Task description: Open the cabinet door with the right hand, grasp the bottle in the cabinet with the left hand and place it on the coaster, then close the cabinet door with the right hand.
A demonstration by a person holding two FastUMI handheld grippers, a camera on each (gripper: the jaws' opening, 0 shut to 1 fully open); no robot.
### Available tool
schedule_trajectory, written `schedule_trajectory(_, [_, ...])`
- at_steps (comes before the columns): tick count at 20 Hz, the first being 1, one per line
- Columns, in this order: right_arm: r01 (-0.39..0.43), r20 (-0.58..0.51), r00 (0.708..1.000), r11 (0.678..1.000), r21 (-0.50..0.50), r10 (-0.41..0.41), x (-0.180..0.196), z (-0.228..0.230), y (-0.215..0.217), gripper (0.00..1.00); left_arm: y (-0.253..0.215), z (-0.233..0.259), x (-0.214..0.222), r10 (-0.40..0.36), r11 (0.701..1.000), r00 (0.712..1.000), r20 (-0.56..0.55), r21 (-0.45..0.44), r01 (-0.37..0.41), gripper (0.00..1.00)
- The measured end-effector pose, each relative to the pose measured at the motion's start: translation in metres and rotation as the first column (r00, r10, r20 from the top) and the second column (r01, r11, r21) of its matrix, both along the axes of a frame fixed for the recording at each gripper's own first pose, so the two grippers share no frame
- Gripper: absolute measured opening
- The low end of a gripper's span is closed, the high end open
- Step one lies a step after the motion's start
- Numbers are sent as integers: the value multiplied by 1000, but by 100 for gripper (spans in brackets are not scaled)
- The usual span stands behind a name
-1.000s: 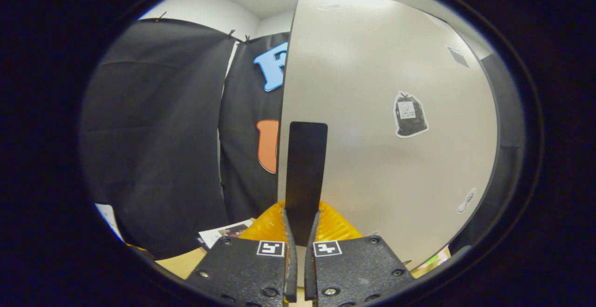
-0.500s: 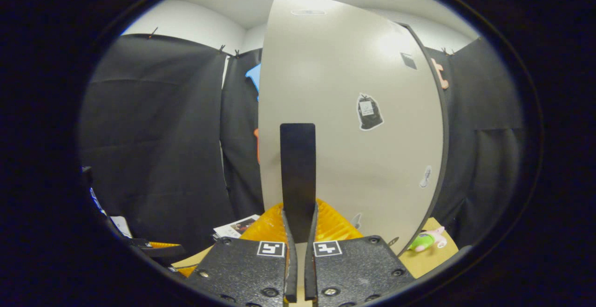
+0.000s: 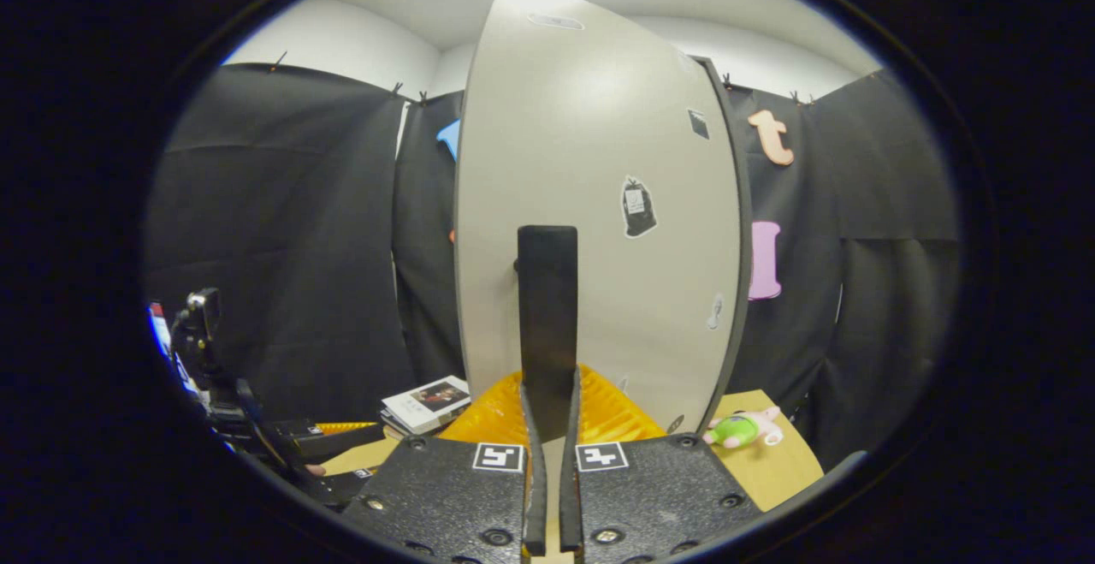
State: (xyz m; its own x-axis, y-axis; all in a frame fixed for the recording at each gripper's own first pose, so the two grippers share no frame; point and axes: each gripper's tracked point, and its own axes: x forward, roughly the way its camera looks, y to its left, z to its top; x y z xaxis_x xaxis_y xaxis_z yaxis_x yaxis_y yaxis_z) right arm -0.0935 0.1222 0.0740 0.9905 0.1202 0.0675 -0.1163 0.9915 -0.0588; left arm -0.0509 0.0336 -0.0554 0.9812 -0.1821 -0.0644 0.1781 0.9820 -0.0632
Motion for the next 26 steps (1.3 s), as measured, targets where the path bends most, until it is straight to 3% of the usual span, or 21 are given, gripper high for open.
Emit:
schedule_trajectory(8, [154, -17, 988, 988, -25, -155, -62, -3, -78, 7, -58, 17, 31, -38, 999, 999, -1, 13, 38, 95])
schedule_trajectory(17, [287, -5, 958, 957, 39, -287, -99, 5, -165, 5, -142, 87, 113, -89, 994, 986, 142, 76, 78, 95])
schedule_trajectory(21, [300, -12, 954, 947, 115, -301, -117, 8, -194, 5, -162, 109, 170, -62, 990, 978, 198, 138, 35, 95])
schedule_trajectory(23, [363, -7, 931, 924, 119, -364, -125, 7, -218, 1, -172, 126, 196, -45, 993, 971, 233, 115, 18, 96])
schedule_trajectory(26, [385, -22, 921, 901, 203, -388, -143, 5, -246, 8, -170, 152, 237, -7, 995, 963, 268, 98, -20, 96])
